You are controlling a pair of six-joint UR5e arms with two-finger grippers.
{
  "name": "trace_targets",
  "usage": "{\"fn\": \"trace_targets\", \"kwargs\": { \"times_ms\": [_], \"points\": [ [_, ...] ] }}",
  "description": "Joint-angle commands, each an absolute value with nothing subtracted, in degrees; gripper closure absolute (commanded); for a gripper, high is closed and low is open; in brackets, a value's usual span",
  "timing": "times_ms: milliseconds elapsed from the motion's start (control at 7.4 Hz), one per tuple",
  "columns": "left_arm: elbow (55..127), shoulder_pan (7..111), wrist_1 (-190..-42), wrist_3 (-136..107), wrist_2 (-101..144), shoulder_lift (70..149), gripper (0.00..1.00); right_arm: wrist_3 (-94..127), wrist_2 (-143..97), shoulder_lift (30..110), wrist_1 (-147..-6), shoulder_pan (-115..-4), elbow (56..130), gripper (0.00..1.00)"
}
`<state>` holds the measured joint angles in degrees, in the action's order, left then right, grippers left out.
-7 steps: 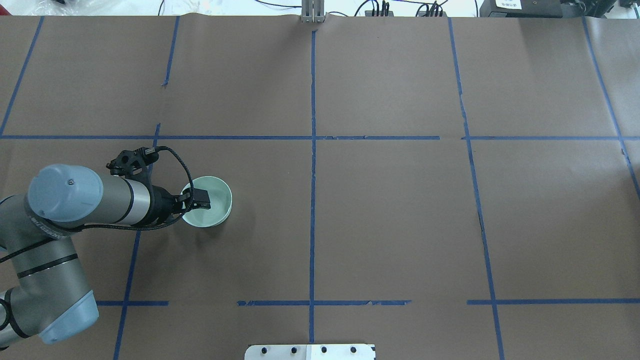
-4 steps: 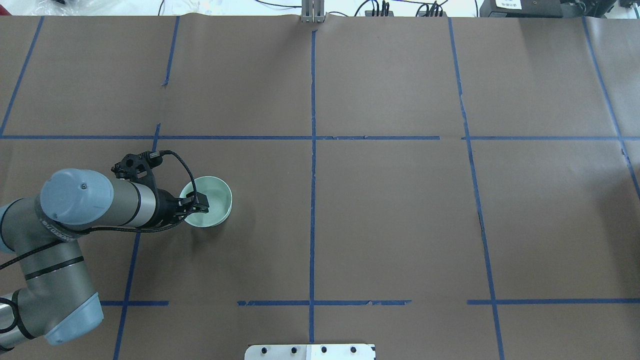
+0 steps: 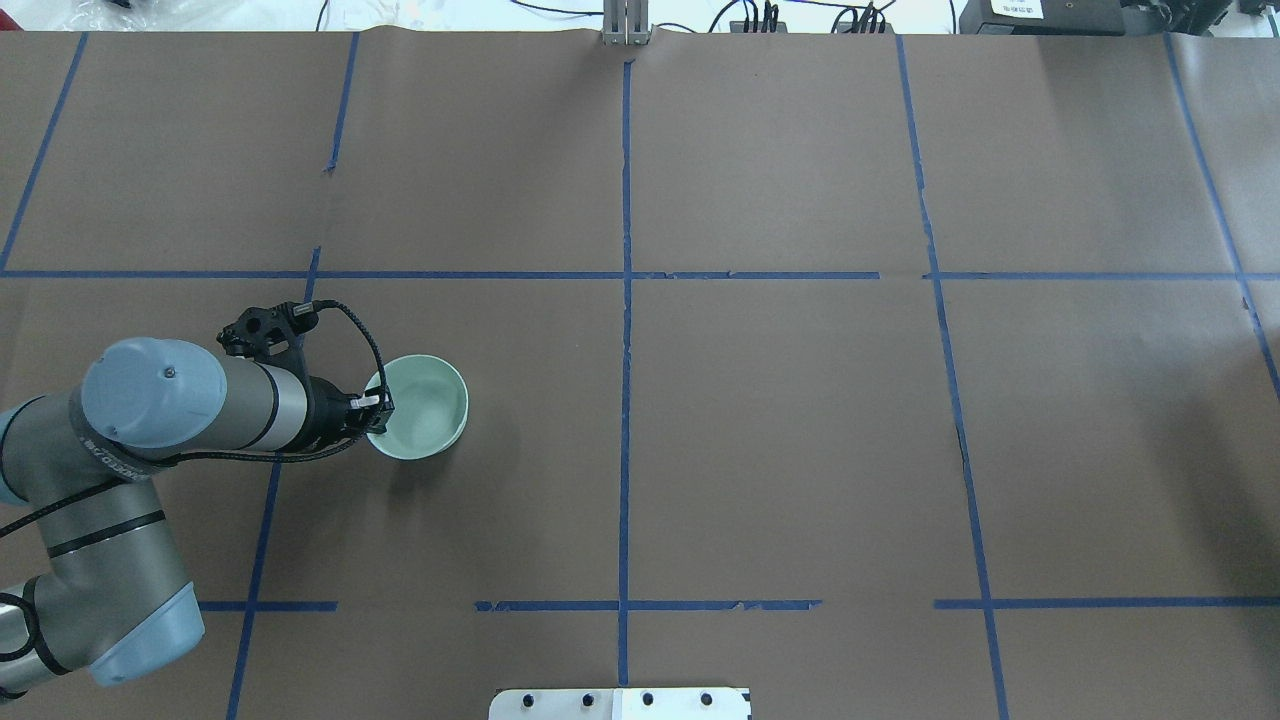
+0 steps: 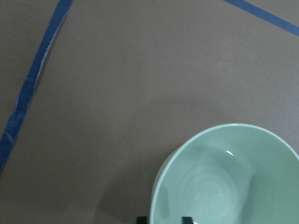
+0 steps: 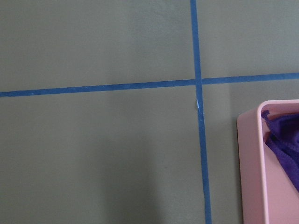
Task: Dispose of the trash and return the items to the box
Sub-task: 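Lift the green bowl with the left gripper toward the clear bin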
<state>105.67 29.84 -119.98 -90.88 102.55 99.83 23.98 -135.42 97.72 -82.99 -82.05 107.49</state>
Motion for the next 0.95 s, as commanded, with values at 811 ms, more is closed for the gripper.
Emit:
{"fn": "trace_targets", "kwargs": {
  "times_ms": [811],
  "points": [
    [114.2, 52.4, -108.5, -60.4, 113.3, 94.0, 1.0, 18.2, -134.5, 96.2, -83.0, -81.1, 105.3, 0.0]
  ]
}}
